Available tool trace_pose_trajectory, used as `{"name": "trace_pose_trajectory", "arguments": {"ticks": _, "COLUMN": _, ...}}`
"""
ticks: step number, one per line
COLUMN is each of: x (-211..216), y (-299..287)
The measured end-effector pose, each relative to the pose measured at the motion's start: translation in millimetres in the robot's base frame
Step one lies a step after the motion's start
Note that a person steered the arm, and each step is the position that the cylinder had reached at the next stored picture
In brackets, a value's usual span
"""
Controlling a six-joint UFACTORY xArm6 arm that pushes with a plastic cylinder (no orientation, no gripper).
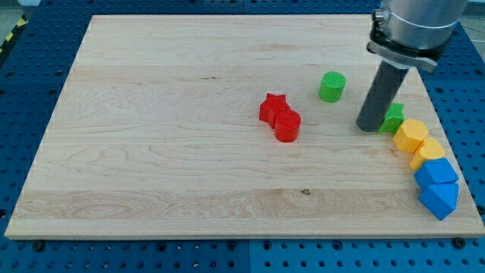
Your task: Touch the left of the green circle
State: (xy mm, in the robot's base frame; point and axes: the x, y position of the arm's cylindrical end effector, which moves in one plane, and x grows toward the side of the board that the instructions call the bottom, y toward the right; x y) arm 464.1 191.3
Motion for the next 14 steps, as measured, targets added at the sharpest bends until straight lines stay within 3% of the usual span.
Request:
{"name": "trace_pose_trajectory", "arguments": {"ticks": 9, "x": 0.9, "y": 23.5}}
{"name": "trace_pose_trajectory", "arguments": {"ticks": 14, "x": 0.8, "y": -38.3}}
